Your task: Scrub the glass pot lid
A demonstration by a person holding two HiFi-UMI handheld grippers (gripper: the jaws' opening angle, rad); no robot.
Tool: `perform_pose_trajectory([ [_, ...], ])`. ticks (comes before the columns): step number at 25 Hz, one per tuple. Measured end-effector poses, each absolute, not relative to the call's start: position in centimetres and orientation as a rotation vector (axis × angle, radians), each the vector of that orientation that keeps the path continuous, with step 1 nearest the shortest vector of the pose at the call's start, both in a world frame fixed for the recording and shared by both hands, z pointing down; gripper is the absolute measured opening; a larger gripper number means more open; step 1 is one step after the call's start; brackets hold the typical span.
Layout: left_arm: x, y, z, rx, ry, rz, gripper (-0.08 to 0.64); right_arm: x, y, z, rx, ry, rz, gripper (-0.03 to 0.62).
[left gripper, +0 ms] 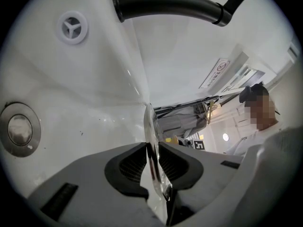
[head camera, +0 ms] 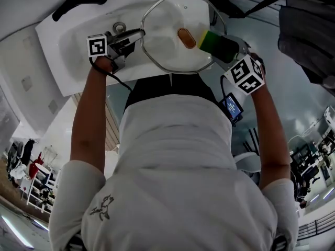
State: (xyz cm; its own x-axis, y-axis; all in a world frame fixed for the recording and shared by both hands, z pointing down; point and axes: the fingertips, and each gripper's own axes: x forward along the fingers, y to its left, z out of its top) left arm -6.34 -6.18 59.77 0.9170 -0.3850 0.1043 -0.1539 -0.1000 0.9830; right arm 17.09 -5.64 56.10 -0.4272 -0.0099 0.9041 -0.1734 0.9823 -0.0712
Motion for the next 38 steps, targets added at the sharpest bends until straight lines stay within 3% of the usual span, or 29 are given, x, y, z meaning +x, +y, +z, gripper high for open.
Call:
perform_pose_trajectory([
  [9, -6.4, -6.3, 59.1, 1.670, -0.378, -0.219, 0.078, 17.9, 0.9, 56.0, 0.074, -1.970, 0.241, 0.293],
  [15, -6.7, -6.1, 59.6, 1.681, -0.365, -0.195, 0.077, 17.3, -8.0, 52.9, 0.289, -1.996, 0.191, 0.293],
  [23, -6.9, -6.1, 59.2, 1.674, -0.346, -0.229, 0.077, 6.9, -21.0, 52.7, 0.370, -1.957, 0.155, 0.293],
  [27, -7.0, -6.0, 59.4, 1.670, -0.340, -0.237, 0.074, 1.1, -19.0, 56.1, 0.272, -1.879, 0.174, 0.293],
  [38, -7.2, -6.0, 59.1, 1.658, -0.323, -0.253, 0.071, -5.1, -13.5, 56.5, 0.301, -1.866, 0.176, 0.291],
])
